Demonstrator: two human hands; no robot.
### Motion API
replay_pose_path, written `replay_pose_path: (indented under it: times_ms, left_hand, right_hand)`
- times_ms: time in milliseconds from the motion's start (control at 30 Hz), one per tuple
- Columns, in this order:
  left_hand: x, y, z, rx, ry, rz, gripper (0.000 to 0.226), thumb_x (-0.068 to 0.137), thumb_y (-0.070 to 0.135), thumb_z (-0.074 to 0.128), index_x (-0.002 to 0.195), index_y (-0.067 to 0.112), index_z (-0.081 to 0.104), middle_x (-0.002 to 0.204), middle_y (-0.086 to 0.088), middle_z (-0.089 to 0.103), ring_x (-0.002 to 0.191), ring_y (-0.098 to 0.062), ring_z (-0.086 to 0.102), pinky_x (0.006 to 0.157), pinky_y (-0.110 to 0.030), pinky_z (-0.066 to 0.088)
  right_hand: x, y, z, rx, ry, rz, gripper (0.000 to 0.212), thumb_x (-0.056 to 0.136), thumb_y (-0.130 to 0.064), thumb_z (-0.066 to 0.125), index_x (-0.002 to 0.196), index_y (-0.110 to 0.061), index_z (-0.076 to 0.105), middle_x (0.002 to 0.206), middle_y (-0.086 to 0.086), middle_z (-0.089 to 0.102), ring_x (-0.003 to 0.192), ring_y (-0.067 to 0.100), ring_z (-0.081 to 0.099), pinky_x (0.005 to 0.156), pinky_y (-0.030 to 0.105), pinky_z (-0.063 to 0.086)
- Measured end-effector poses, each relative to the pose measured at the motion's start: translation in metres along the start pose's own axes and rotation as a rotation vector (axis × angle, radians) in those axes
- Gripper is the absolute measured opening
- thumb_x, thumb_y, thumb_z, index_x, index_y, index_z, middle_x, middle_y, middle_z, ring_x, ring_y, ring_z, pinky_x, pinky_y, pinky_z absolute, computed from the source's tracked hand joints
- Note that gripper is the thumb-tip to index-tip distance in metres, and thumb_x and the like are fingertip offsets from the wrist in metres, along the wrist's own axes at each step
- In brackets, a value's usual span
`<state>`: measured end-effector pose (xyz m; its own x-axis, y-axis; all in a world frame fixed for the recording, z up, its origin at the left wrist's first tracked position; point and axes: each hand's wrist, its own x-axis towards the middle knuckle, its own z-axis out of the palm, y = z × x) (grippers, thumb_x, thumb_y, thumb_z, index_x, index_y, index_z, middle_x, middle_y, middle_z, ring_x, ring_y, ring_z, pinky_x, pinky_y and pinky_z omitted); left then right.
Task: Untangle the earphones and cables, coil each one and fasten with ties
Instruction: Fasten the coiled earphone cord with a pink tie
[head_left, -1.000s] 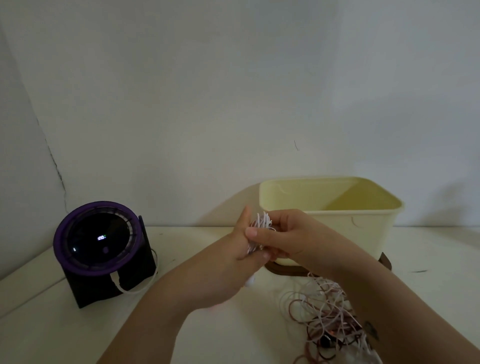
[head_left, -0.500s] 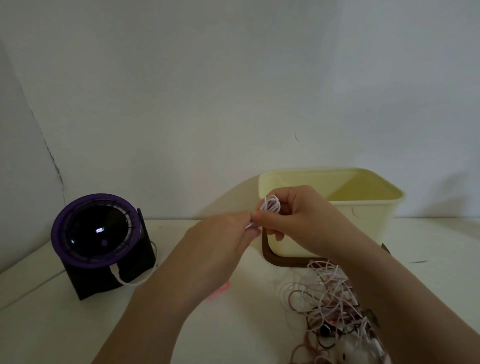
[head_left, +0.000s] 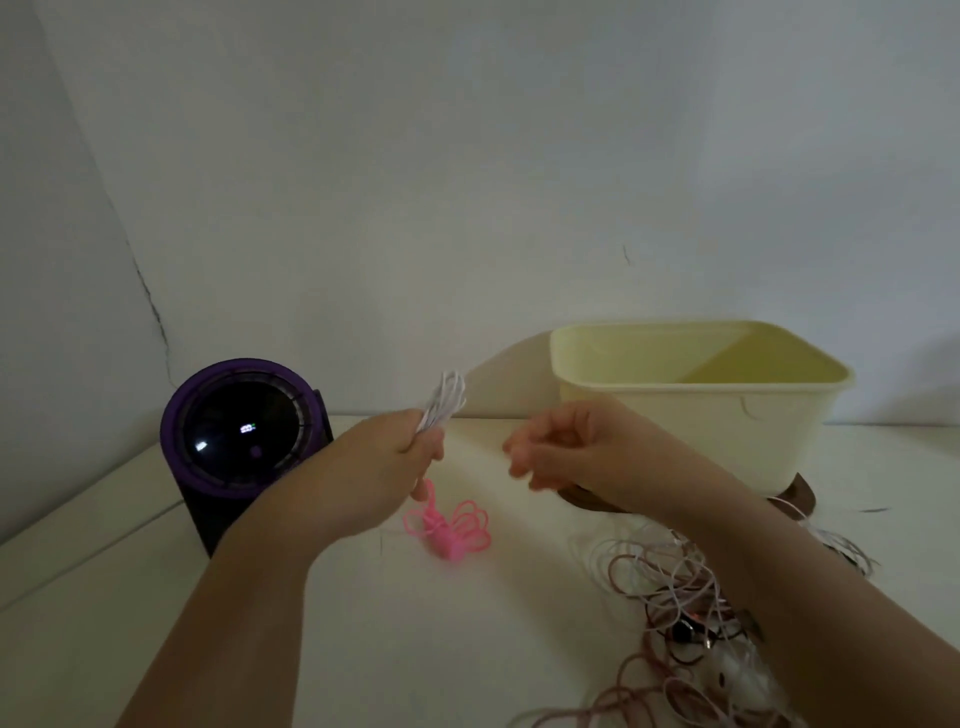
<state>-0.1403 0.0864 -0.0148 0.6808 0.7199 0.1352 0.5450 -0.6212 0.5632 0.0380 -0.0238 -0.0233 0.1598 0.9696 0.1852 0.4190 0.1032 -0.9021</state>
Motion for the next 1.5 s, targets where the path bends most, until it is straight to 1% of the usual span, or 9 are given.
replay_pose_path:
  times_ms: [133,333,433,567,867,1000,1233,1367,1500]
  left_hand:
    - [0.010,-0.024,0.015,-0.089,-0.149,-0.125,0.032,0.100,0.026,0.036,0.074,0.015,0.051,0.068,0.000,0.060,0.083,-0.025,0.067,0.072,-0.032,0.046]
    - [0.012,-0.027,0.027,-0.244,-0.273,-0.225,0.026,0.101,0.023,0.035,0.090,0.010,0.054,0.092,0.000,0.064,0.078,-0.014,0.058,0.075,-0.029,0.054]
    - [0.011,-0.031,0.031,-0.312,-0.296,-0.259,0.025,0.101,0.026,0.034,0.089,0.013,0.052,0.104,-0.005,0.065,0.082,-0.017,0.058,0.083,-0.035,0.055]
    - [0.010,-0.035,0.032,-0.372,-0.310,-0.262,0.026,0.101,0.025,0.034,0.086,0.012,0.052,0.093,-0.004,0.066,0.081,-0.020,0.062,0.087,-0.039,0.055]
    - [0.009,-0.036,0.035,-0.379,-0.339,-0.223,0.031,0.103,0.024,0.029,0.082,0.013,0.050,0.099,-0.018,0.070,0.078,-0.021,0.063,0.080,-0.028,0.052]
    - [0.011,-0.036,0.036,-0.358,-0.340,-0.224,0.034,0.103,0.024,0.028,0.085,0.010,0.054,0.103,-0.025,0.068,0.079,-0.020,0.063,0.082,-0.028,0.052]
    - [0.013,-0.036,0.038,-0.384,-0.320,-0.229,0.031,0.103,0.023,0.030,0.086,0.009,0.052,0.088,-0.006,0.067,0.077,-0.021,0.065,0.080,-0.029,0.053]
    - [0.012,-0.034,0.037,-0.408,-0.310,-0.239,0.029,0.103,0.021,0.030,0.088,0.007,0.051,0.085,-0.002,0.065,0.077,-0.023,0.066,0.077,-0.027,0.053]
    - [0.011,-0.027,0.037,-0.559,-0.359,-0.286,0.027,0.104,0.018,0.027,0.087,0.007,0.044,0.066,-0.002,0.067,0.064,-0.009,0.068,0.072,-0.023,0.048]
  right_hand:
    - [0.005,0.027,0.036,-0.502,-0.155,0.016,0.014,0.082,-0.025,0.071,0.091,-0.016,0.073,0.070,-0.009,0.066,0.061,0.001,0.057,0.065,0.015,0.047]
    - [0.014,0.050,0.075,-0.691,-0.002,0.015,0.020,0.084,-0.035,0.063,0.096,-0.019,0.058,0.085,-0.005,0.063,0.073,0.011,0.054,0.063,0.023,0.043]
    - [0.017,0.061,0.087,-0.684,0.097,0.011,0.021,0.083,-0.042,0.060,0.081,-0.025,0.047,0.075,-0.010,0.056,0.066,0.009,0.049,0.054,0.022,0.035]
    - [0.017,0.067,0.096,-0.665,0.151,-0.027,0.023,0.085,-0.041,0.060,0.079,-0.023,0.047,0.072,-0.009,0.053,0.065,0.012,0.048,0.054,0.021,0.033]
    - [0.015,0.065,0.087,-0.543,0.136,-0.051,0.011,0.077,-0.024,0.072,0.078,-0.014,0.068,0.076,0.000,0.067,0.070,0.015,0.060,0.064,0.025,0.046]
    - [0.015,0.065,0.082,-0.525,0.079,-0.049,0.005,0.076,-0.017,0.071,0.081,-0.016,0.071,0.076,-0.004,0.065,0.068,0.008,0.058,0.061,0.013,0.043]
    - [0.015,0.067,0.073,-0.543,0.016,-0.041,0.019,0.081,-0.007,0.062,0.096,-0.014,0.072,0.081,-0.009,0.062,0.064,-0.004,0.052,0.062,0.005,0.039]
    - [0.016,0.070,0.057,-0.589,0.069,-0.003,0.017,0.084,-0.010,0.061,0.098,-0.014,0.070,0.082,-0.008,0.060,0.071,0.003,0.053,0.060,0.002,0.036]
    - [0.012,0.067,0.038,-0.507,0.182,0.020,0.011,0.084,-0.012,0.066,0.094,-0.014,0.069,0.078,-0.007,0.064,0.067,0.004,0.056,0.064,0.009,0.041]
